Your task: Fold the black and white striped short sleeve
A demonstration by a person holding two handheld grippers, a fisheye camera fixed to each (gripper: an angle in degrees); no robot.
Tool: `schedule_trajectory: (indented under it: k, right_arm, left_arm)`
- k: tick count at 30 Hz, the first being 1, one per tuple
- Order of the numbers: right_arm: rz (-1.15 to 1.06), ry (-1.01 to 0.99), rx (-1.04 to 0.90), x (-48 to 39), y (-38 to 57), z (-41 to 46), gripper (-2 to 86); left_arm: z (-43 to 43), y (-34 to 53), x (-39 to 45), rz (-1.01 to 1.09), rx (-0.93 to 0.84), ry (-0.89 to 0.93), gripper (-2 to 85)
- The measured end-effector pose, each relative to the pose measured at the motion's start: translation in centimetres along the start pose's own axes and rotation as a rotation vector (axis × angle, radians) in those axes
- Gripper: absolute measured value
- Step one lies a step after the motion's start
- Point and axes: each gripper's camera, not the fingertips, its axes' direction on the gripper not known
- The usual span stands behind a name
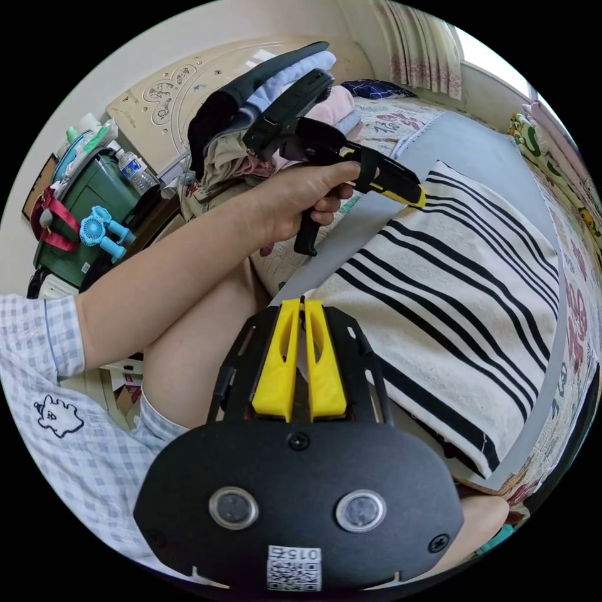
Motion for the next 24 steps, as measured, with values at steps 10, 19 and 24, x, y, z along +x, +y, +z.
schedule_trajectory:
  k: [10, 19, 24]
  right_arm:
    - [0.003, -0.033, -0.002, 2.5, 2.1, -0.8, 0.3]
    - [0.014, -0.045, -0.003, 4.9, 3.5, -1.7, 0.3]
    - [0.039, -0.062, 0.001, 7.0, 4.1, -1.8, 0.3]
  left_arm:
    - [1.4, -0.5, -1.1, -0.064, -0.006, 0.078, 3.4]
    - [1.7, -1.1, 0.7, -0.026, 0.02, -0.03, -0.7]
    - [2.8, -1.6, 0.8, -0.029, -0.015, 0.038, 0.8]
